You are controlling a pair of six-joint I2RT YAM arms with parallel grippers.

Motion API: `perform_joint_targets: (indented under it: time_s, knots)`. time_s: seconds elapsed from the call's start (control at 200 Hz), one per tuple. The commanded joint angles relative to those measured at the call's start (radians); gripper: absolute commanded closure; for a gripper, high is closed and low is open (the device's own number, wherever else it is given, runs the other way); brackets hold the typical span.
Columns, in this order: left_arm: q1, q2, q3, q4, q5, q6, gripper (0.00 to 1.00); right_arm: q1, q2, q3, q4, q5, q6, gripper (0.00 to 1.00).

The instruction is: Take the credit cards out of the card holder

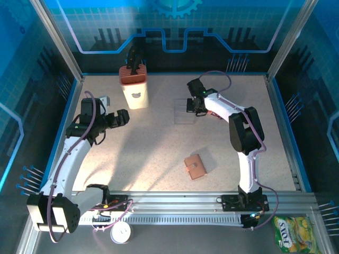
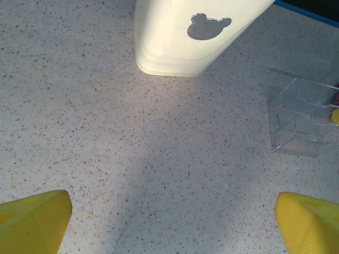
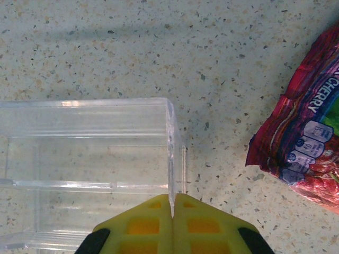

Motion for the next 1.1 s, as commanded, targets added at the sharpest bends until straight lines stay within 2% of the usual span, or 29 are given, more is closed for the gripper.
perform_joint_targets:
  time_s: [0.0, 0.345, 0.61, 0.81, 1.096]
  knots:
    - [0.012, 0.005, 0.022, -0.013, 0.031, 0.000, 0.01, -0.014, -0.040, -0.018, 0.013, -0.010, 0.026, 0.95]
    - [0.019, 0.011, 0.024, -0.011, 0.046, -0.004, 0.01, -0.013, -0.098, -0.009, -0.007, -0.008, 0.022, 0.82]
    - [0.020, 0.004, 0.022, -0.012, 0.053, -0.004, 0.01, 0.013, -0.186, -0.045, -0.063, -0.025, 0.018, 0.77]
    - [0.023, -0.003, 0.025, -0.016, 0.055, -0.005, 0.01, 0.088, -0.309, -0.161, -0.112, -0.039, 0.027, 0.70]
    - [0.025, -0.021, 0.020, -0.015, 0.058, -0.005, 0.01, 0.254, -0.502, -0.424, -0.093, -0.164, 0.146, 0.57]
